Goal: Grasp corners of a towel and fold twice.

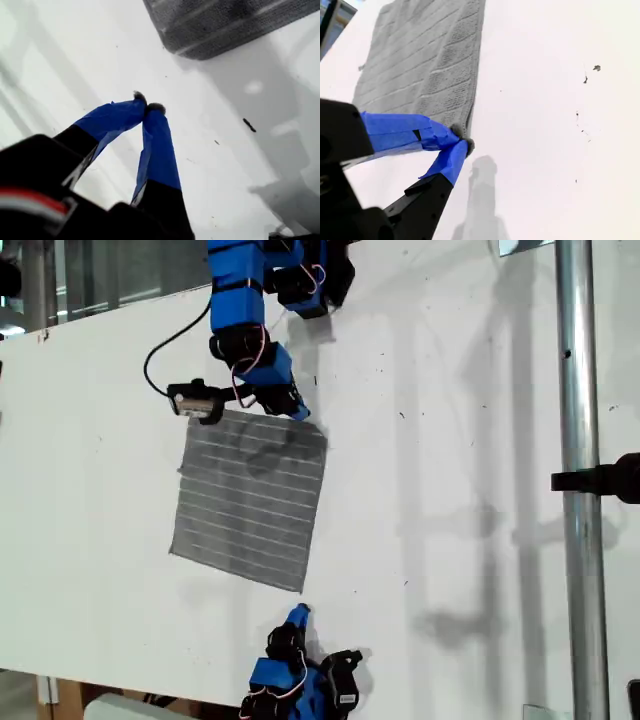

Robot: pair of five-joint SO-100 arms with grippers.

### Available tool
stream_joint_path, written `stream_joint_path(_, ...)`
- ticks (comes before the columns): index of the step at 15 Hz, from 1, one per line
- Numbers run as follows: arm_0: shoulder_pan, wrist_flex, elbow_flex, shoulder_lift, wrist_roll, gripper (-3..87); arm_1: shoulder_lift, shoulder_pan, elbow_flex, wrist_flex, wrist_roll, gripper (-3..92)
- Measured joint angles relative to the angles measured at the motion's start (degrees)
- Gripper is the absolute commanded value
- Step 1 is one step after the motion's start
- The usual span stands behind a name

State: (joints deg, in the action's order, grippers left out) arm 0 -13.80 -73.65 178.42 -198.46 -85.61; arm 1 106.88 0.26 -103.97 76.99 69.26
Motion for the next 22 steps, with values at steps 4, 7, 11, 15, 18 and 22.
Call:
stream_joint_path(4, 0.00, 0.00, 0.00, 0.00, -0.35, -1.2, -18.11, 0.00, 14.41, 5.01, -4.13, 40.0)
stream_joint_path(7, 0.00, 0.00, 0.00, 0.00, -0.35, 0.6, -23.55, 1.05, 17.23, 6.15, -7.21, 41.8)
stream_joint_path(11, 0.00, 0.00, 0.00, 0.00, -1.23, 4.8, -28.39, 4.31, 9.32, 0.18, -9.76, 34.4)
stream_joint_path(15, 0.26, 0.00, 0.00, 0.00, -2.37, 5.9, -30.67, 9.23, 3.43, -6.15, -12.13, 27.2)
stream_joint_path(18, 0.79, 0.00, 0.00, 0.00, -4.13, 6.6, -32.26, 11.07, 3.52, -8.09, -13.62, 6.9)
stream_joint_path(22, 2.55, -2.29, -1.93, 0.00, -6.33, 1.8, -32.43, 10.99, 3.69, -9.93, -13.54, -0.2)
